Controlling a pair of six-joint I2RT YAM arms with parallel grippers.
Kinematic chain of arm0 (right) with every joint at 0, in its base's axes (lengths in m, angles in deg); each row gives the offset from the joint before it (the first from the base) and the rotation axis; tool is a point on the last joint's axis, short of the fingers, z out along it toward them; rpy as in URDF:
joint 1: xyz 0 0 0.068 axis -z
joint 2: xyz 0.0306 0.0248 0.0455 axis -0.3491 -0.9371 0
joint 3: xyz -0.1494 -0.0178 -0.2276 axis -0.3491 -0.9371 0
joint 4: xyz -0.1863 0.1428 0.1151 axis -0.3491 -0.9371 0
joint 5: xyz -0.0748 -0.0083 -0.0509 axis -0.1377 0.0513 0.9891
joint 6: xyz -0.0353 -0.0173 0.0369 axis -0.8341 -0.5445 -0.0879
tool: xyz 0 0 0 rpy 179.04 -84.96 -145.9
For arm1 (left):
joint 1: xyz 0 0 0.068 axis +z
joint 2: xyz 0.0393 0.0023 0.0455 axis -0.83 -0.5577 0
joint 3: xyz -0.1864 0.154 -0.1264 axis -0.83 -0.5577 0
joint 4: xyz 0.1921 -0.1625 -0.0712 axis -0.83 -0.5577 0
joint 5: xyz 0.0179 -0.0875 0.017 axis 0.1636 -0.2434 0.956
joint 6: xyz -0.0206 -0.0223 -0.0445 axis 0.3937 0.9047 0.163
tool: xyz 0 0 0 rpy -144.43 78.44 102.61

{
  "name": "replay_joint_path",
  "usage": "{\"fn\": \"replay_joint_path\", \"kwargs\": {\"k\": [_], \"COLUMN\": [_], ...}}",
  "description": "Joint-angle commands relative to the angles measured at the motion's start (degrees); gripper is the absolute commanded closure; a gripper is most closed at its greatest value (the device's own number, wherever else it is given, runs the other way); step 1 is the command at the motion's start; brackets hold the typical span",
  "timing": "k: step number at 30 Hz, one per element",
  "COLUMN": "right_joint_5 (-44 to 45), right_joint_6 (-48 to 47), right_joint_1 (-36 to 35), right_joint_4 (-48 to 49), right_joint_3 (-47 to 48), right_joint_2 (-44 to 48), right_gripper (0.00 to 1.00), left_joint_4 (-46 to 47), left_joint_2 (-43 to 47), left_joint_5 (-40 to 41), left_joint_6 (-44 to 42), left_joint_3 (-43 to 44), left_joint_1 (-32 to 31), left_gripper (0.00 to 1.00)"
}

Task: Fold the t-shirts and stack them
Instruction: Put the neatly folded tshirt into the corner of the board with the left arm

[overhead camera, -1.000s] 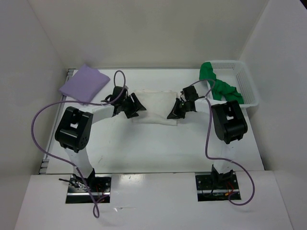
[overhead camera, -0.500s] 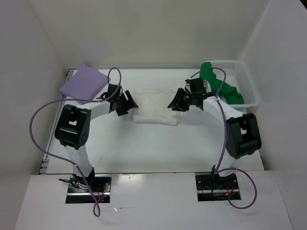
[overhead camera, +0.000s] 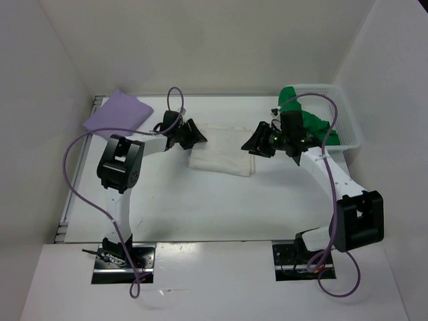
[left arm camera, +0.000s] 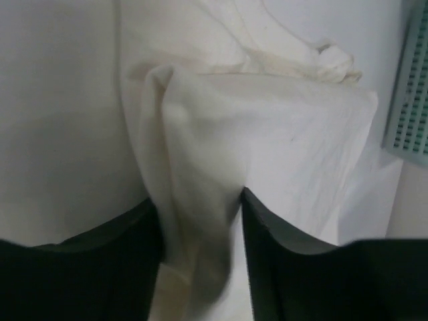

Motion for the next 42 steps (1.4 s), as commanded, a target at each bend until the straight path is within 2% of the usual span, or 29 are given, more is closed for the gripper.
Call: {"fn": "replay_joint_path", "kwargs": {"k": [1,3,4,8,13,18,20,21,23,25,26,27,28,30,31,33,34,38,42], "right_joint_5": [-1.08,-1.60,-1.61,-1.61,-1.61,-1.61,-1.61,-2.22,-2.83,-2.84,-3.54,-3.54,-3.54,-4.15,-4.77,-4.77,-4.77,-4.25,-1.88], "right_joint_6": [-0.20,-0.20,-0.20,0.32,-0.20,-0.73,-1.25,-1.26,-1.87,-2.48,-2.49,-2.49,-2.49,-3.02,-3.02,-3.02,-3.02,-3.02,-1.79], "right_joint_1": [0.65,0.65,0.65,0.65,1.17,1.70,1.70,1.70,1.70,1.70,1.70,1.70,1.70,1.70,1.70,1.70,1.70,1.70,1.70], "right_joint_4": [-1.18,-1.18,-0.57,-0.56,-1.09,-1.62,-1.62,-2.22,-2.23,-2.85,-2.85,-2.85,-2.85,-2.85,-2.85,-2.85,-2.85,-1.18,-0.12], "right_joint_3": [-1.39,-2.79,-2.79,-3.32,-3.32,-4.55,-4.55,-4.55,-4.55,-3.94,-3.94,-3.94,-3.94,-3.94,-3.94,-3.94,-4.63,-5.25,-5.78], "right_joint_2": [1.79,1.79,2.40,2.40,3.02,3.02,3.02,3.02,2.49,1.97,1.97,1.97,1.44,1.44,0.92,0.21,0.21,-0.40,-0.93], "right_gripper": [0.50,0.50,0.50,0.50,0.50,0.50,0.50,0.50,0.50,0.50,0.50,0.50,0.50,0.50,0.49,0.49,0.49,0.51,0.77], "left_joint_4": [-0.39,0.23,0.23,-5.11,-10.84,-15.41,-15.41,-14.72,-11.56,-9.00,-7.61,-3.76,-2.16,3.80,3.83,1.29,1.29,1.03,-2.66], "left_joint_2": [-5.88,-5.89,-5.89,-6.41,-4.57,-4.04,-3.26,-1.94,-0.09,2.63,3.86,6.92,8.69,15.89,18.26,23.28,24.69,32.50,37.61], "left_joint_5": [-3.97,-4.59,-5.12,-5.74,-3.53,-4.15,-4.15,-4.15,-2.75,-0.66,-0.64,-0.64,0.06,2.69,4.96,7.62,7.62,7.70,8.24], "left_joint_6": [2.09,3.50,4.03,3.43,0.43,0.96,2.45,2.98,5.08,7.01,8.07,9.73,11.75,14.76,14.76,12.74,12.74,12.83,9.06], "left_joint_3": [-0.10,1.92,3.42,14.83,31.25,42.35,43.24,41.85,37.38,27.90,23.60,18.68,8.80,-0.92,-4.01,-7.98,-9.47,-15.72,-20.03], "left_joint_1": [-2.51,-2.51,-2.51,-2.51,-0.06,11.09,15.31,19.68,24.09,30.34,32.18,35.86,37.63,40.45,41.25,41.26,41.26,41.26,39.06], "left_gripper": [0.48,0.60,0.72,0.92,0.95,0.97,0.97,0.97,0.97,0.91,0.82,0.55,0.49,0.43,0.31,0.20,0.03,0.00,0.00]}}
